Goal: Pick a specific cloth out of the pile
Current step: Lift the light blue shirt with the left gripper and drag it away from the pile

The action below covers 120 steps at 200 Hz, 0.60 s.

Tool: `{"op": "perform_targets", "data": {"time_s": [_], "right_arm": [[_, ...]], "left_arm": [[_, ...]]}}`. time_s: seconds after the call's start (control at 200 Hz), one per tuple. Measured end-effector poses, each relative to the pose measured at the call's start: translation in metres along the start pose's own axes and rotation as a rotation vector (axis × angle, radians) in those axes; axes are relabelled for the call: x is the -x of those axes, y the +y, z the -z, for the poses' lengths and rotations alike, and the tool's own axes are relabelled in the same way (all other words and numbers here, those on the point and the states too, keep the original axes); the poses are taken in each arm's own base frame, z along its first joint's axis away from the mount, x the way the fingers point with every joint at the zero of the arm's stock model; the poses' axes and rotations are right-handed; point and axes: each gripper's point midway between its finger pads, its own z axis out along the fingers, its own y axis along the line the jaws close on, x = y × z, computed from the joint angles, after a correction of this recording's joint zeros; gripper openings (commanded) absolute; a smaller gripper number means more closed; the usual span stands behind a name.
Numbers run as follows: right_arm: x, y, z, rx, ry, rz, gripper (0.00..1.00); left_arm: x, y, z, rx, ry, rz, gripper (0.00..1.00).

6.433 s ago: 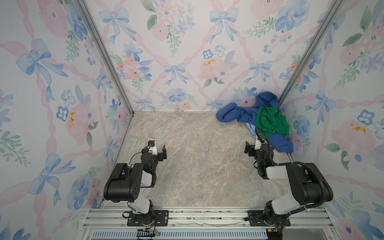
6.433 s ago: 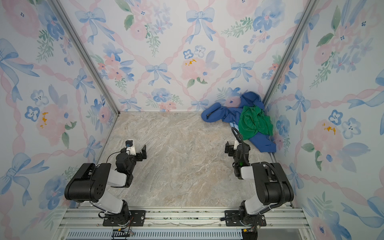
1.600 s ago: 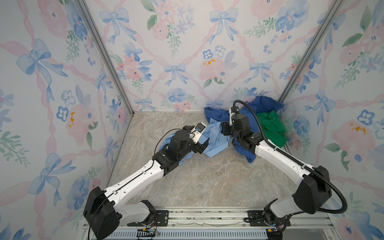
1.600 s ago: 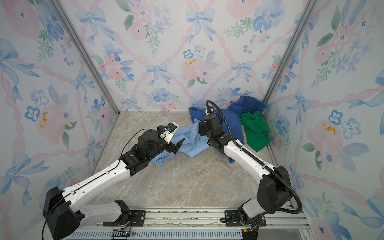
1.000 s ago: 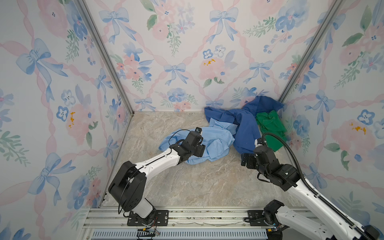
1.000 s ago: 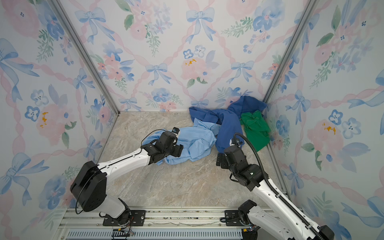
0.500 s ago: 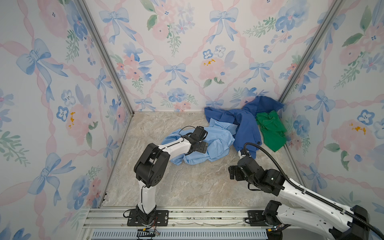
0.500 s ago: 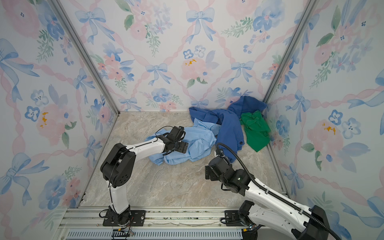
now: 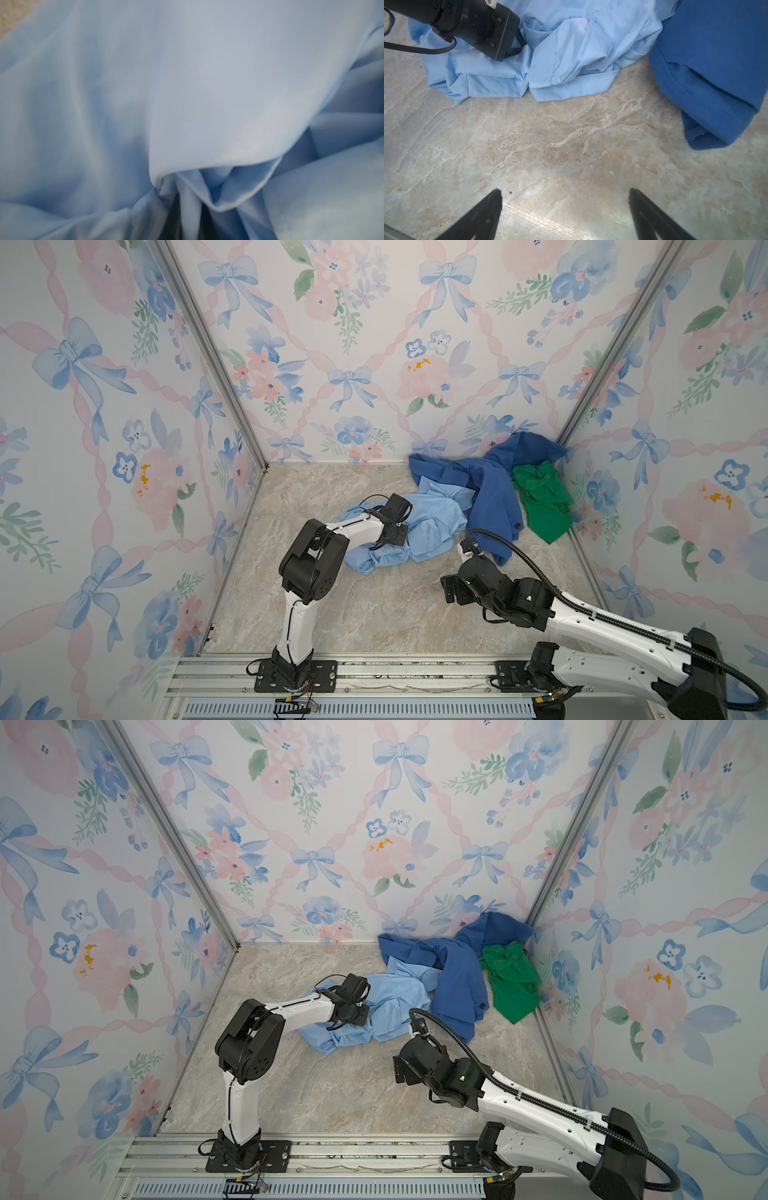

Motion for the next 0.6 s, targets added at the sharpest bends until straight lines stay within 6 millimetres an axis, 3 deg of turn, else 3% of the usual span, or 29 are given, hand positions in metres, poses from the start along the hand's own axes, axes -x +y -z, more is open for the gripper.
{"op": "perform_targets", "data": {"time_s": [0.135,0.24,0.33,0.44,0.515,0.6], "right_arm": [[0.003,0.000,0.001,-0.005,-0.012,-0.001,0.97],[0.005,-0.002,0.001,-0.016,-0.021,-0.002,0.97],[0.008,-0.004,0.004,-0.019,-0.038,-0.008,0.97],[0.018,-0.007,0.014,-0.014,-0.087,-0.029,0.97],[0.026,-0.011,0.024,-0.007,-0.130,-0.048,0.97],[0.032,-0.015,0.034,-0.005,-0.168,-0.065,0.97]], "left_arm": [[0.003,0.009,0.024,0.001,-0.004,0.015,0.00],[0.040,0.022,0.076,0.019,-0.121,0.037,0.00],[0.097,0.035,0.149,0.059,-0.324,0.070,0.00],[0.153,0.059,0.258,0.150,-0.608,0.145,0.00],[0.167,0.084,0.324,0.253,-0.759,0.219,0.00],[0.166,0.116,0.383,0.406,-0.880,0.308,0.00]]}}
